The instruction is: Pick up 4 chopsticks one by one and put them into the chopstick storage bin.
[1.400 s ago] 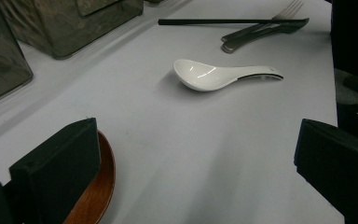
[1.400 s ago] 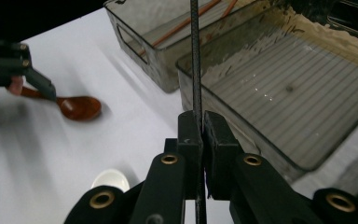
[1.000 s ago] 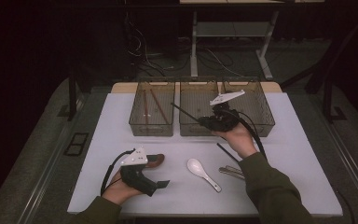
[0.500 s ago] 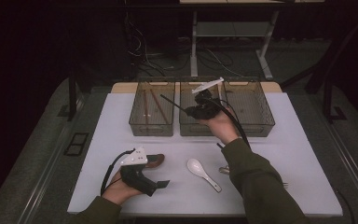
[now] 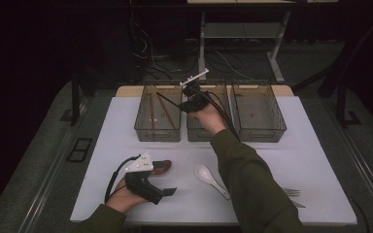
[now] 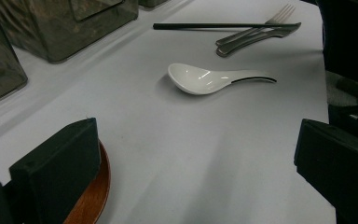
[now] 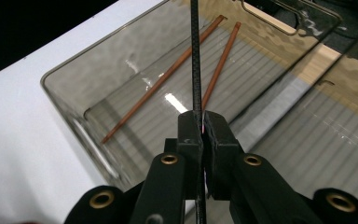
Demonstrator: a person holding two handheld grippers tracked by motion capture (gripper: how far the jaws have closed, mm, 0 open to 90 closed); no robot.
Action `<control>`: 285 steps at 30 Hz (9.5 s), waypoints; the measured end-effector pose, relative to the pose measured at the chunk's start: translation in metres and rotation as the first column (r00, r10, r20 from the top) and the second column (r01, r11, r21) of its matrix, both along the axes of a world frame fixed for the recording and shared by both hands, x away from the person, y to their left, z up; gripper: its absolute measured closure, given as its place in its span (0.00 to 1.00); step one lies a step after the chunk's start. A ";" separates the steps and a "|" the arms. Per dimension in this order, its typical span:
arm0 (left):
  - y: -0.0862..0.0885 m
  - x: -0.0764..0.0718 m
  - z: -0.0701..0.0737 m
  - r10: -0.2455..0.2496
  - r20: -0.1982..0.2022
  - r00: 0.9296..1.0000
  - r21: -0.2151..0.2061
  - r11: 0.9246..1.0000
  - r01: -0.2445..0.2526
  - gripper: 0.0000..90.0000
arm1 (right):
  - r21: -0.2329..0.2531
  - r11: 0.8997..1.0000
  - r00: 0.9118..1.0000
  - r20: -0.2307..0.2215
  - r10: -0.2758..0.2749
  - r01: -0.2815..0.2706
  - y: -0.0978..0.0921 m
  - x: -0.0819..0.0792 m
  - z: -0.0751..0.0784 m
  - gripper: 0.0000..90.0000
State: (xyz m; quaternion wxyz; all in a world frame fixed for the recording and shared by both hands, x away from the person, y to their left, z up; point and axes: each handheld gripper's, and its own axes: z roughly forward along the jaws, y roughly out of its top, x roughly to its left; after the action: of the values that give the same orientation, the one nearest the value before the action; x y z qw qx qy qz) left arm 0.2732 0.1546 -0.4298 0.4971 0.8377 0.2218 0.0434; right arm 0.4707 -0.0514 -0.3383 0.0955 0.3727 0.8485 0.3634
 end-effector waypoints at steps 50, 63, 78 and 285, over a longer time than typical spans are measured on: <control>-0.001 0.001 0.000 -0.015 0.004 1.000 0.006 1.000 0.015 0.00 | 0.022 0.999 1.000 0.008 0.026 -0.026 0.032 0.024 -0.001 0.46; 0.000 0.000 -0.001 0.000 -0.005 1.000 0.001 1.000 0.000 0.00 | 0.066 0.996 0.998 0.027 0.055 -0.057 -0.017 -0.013 0.012 0.45; 0.006 0.001 -0.002 0.015 0.004 1.000 0.000 1.000 -0.015 0.00 | 0.071 0.995 0.997 0.050 0.066 -0.070 -0.072 -0.047 0.004 0.45; -0.003 0.000 -0.004 -0.014 -0.001 1.000 0.013 1.000 0.014 0.00 | 0.077 0.996 0.999 -0.021 0.043 -0.042 -0.055 -0.034 0.015 0.95</control>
State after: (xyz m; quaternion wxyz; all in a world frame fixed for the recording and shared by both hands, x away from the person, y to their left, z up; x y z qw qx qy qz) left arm 0.2729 0.1520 -0.4333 0.4920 0.8424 0.2159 0.0409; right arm 0.4368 -0.1059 -0.3238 0.0639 0.3619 0.8428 0.3933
